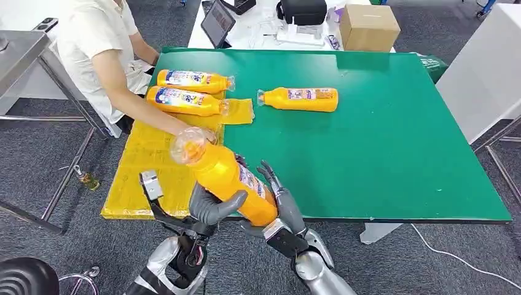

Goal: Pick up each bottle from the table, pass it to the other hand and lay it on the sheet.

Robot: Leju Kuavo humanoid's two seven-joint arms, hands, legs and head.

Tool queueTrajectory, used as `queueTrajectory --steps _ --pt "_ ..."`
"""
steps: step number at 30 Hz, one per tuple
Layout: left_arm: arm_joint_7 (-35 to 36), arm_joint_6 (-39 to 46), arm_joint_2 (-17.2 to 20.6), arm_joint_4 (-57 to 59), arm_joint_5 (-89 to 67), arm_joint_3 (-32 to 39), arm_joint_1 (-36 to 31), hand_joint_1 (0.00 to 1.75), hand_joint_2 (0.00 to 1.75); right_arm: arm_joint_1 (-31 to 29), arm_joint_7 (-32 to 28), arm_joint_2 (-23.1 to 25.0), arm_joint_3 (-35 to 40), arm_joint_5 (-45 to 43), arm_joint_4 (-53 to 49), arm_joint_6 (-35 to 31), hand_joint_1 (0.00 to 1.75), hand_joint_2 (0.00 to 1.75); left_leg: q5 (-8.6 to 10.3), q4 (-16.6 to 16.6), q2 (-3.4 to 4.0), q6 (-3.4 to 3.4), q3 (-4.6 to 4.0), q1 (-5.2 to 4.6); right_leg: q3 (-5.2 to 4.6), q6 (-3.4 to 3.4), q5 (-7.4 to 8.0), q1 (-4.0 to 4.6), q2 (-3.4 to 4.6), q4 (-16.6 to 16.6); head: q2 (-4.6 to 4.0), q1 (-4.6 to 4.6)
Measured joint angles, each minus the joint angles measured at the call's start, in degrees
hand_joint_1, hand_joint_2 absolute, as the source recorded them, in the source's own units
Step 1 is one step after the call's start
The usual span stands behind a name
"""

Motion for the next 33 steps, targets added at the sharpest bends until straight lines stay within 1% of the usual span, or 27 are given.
queueTrajectory --steps 1,2,3,4,5,6,9,10,11,12,14,16,17,19,20,21,22,23,25,27,29,31,33 --pt "-0.16 0.09 0.0 -0.02 -0.49 0.09 0.03 0.42 1.75 0.09 0.0 0.0 0.02 0.0 0.0 0.0 0.0 1.75 0.0 0.0 0.0 0.0 0.0 0.0 0.0 0.0 0.0 0.0 0.0 0.0 0.0 0.0" --pt "-0.24 0.11 0.0 -0.02 -0.81 0.11 0.04 0.23 1.75 0.14 0.0 0.0 0.0 0.0 0.0 0.0 0.0 1.75 0.0 0.0 0.0 0.0 0.0 0.0 0.0 0.0 0.0 0.0 0.0 0.0 0.0 0.02" --pt "-0.27 0.11 0.0 -0.02 -0.96 0.15 0.06 0.35 1.75 0.2 0.02 0.0 0.02 0.0 0.0 0.0 0.0 1.75 0.0 0.0 0.0 0.0 0.0 0.0 0.0 0.0 0.0 0.0 0.0 0.0 0.0 0.0" --pt "-0.27 0.15 0.0 -0.02 -1.1 0.15 0.07 0.61 1.75 0.23 0.02 0.0 0.0 0.0 0.0 0.0 0.0 0.0 0.0 0.0 0.0 0.0 0.0 -0.01 0.0 0.0 0.0 0.0 0.0 0.0 0.0 0.0" --pt "-0.26 0.28 0.0 -0.02 -1.38 0.15 0.08 0.93 1.75 0.23 0.02 0.0 0.0 0.02 0.0 0.0 0.0 0.0 0.0 0.0 0.0 0.0 0.0 -0.01 0.0 0.0 0.0 0.0 0.0 0.0 0.0 0.0" --pt "-0.31 0.75 0.0 -0.04 -1.73 0.15 0.06 1.29 1.75 0.24 0.04 0.0 0.0 0.02 0.02 0.0 0.0 0.0 0.0 0.0 0.0 0.0 0.0 0.0 0.0 0.0 0.0 0.0 0.0 0.0 0.0 0.0" --pt "-0.68 3.38 -0.09 -0.02 -4.39 0.11 0.06 1.29 1.75 0.31 0.13 0.02 -0.13 0.22 0.13 -0.28 0.0 0.0 0.0 0.0 0.01 0.0 0.0 0.0 -0.01 0.0 0.0 0.0 0.0 0.0 0.0 0.0" --pt "-0.9 4.4 -0.11 -0.02 -5.39 0.09 0.0 1.36 1.75 0.35 0.13 0.02 -0.22 0.28 0.15 -0.72 0.0 0.0 0.0 0.0 0.01 0.0 0.0 0.0 -0.01 0.0 0.0 0.0 0.0 0.0 0.0 0.0" --pt "-1.07 5.25 -0.11 0.0 -6.46 0.07 -0.1 1.52 1.75 0.4 0.13 0.02 -0.35 0.35 0.22 -1.27 0.0 0.0 0.0 0.0 0.01 0.0 0.0 0.0 -0.01 0.0 0.0 0.0 0.0 0.0 0.0 0.02" --pt "-1.21 5.71 -0.11 0.02 -7.0 0.09 -0.19 1.59 1.75 0.47 0.13 0.02 -0.42 0.35 0.24 -1.51 0.0 0.0 0.0 0.0 0.01 0.0 0.0 0.0 -0.01 0.0 0.0 0.0 0.0 0.0 0.0 0.0" --pt "-1.49 6.9 -0.11 0.04 -8.46 0.11 -0.39 1.59 1.75 0.7 0.13 0.02 -0.5 0.33 0.24 -2.4 0.0 0.0 0.0 0.0 0.01 0.0 0.0 0.0 -0.01 0.0 0.0 0.0 0.0 0.0 0.0 0.02" --pt "-2.76 11.57 0.02 0.29 -13.74 0.04 -0.81 1.59 1.75 1.01 0.13 0.02 -0.81 0.37 0.2 -5.49 0.0 0.0 0.0 0.0 0.01 0.0 0.0 0.0 -0.01 0.0 0.0 0.0 0.0 0.0 0.0 0.02" --pt "-3.57 14.79 0.15 0.5 -17.58 0.02 -1.09 1.59 1.75 1.22 0.13 0.02 -0.98 0.26 0.06 -7.86 0.0 0.0 0.0 0.0 0.0 0.0 0.0 0.0 -0.01 0.0 0.0 0.0 0.0 0.0 0.0 0.02" --pt "-5.93 24.02 0.79 1.23 -28.61 0.13 -1.88 1.59 1.75 2.12 0.13 0.0 -1.68 -0.96 -1.49 -15.8 0.0 0.0 0.0 0.0 -0.01 0.0 -0.02 0.0 -0.01 0.0 0.0 0.0 0.0 0.0 0.0 0.02" --pt "-6.49 26.98 1.27 1.68 -32.23 0.48 -2.34 1.62 1.75 2.31 0.13 -0.02 -2.16 -1.61 -2.27 -18.96 0.0 0.0 0.0 0.0 0.0 0.0 -0.02 0.0 -0.02 0.0 0.0 0.0 0.0 0.0 0.0 0.0" --pt "-6.6 28.09 1.69 2.03 -33.89 0.72 -2.77 1.62 1.75 2.35 0.13 -0.11 -2.54 -1.81 -2.78 -20.68 0.0 0.0 0.0 0.0 0.0 0.0 -0.01 0.0 -0.02 0.0 0.0 0.0 0.01 0.0 0.0 -0.02" --pt "-6.67 28.63 2.01 2.34 -34.63 0.88 -3.07 1.64 1.75 2.4 0.13 -0.17 -2.84 -1.9 -3.24 -21.31 0.0 0.0 0.0 0.0 0.01 0.0 0.0 0.0 -0.02 0.0 0.0 0.0 0.01 0.0 0.0 0.02" --pt "-6.67 29.34 2.23 2.6 -35.37 0.96 -3.3 1.75 1.75 2.53 0.13 -0.17 -3.08 -1.7 -3.67 -21.79 0.0 0.0 0.0 0.0 0.01 0.0 0.0 0.0 -0.02 0.0 0.01 0.0 0.01 0.0 0.0 0.02" --pt "-6.14 33.82 2.69 3.17 -41.88 1.18 -3.68 1.75 1.75 3.8 0.13 0.53 -4.92 1.23 -5.82 -22.71 0.0 0.0 0.01 0.0 -0.02 0.0 -0.02 0.0 -0.02 0.0 0.0 0.0 -0.01 0.0 0.0 0.04" --pt "-4.77 38.57 3.21 4.24 -50.08 1.79 -4.08 1.75 1.75 5.35 0.13 2.57 -9.43 4.0 -9.69 -23.1 0.0 0.0 0.01 0.0 -0.03 0.0 -0.04 0.01 -0.03 0.0 0.0 0.01 -0.01 0.01 0.0 -0.02" --pt "-3.21 38.09 3.54 5.25 -53.21 2.93 -4.67 1.75 1.75 6.08 0.13 4.02 -13.97 4.13 -13.01 -23.17 0.0 0.0 0.01 0.0 -0.01 0.0 -0.04 0.01 -0.04 0.0 0.0 0.01 0.0 0.01 0.0 0.02" --pt "-2.28 35.22 3.65 5.99 -51.83 3.93 -4.9 1.75 1.75 6.72 0.13 5.09 -17.63 4.13 -15.67 -23.52 0.0 0.0 0.01 0.0 -0.01 0.0 -0.04 0.01 -0.04 -0.01 0.0 0.0 0.0 0.01 0.0 0.0" --pt "-1.75 36.7 3.65 6.77 -54.69 4.52 -5.1 1.75 1.75 7.28 0.13 5.88 -19.67 4.33 -17.24 -23.58 0.0 0.0 0.0 0.0 -0.01 0.0 -0.04 0.0 -0.05 -0.01 0.0 0.0 0.0 0.01 0.0 0.02"
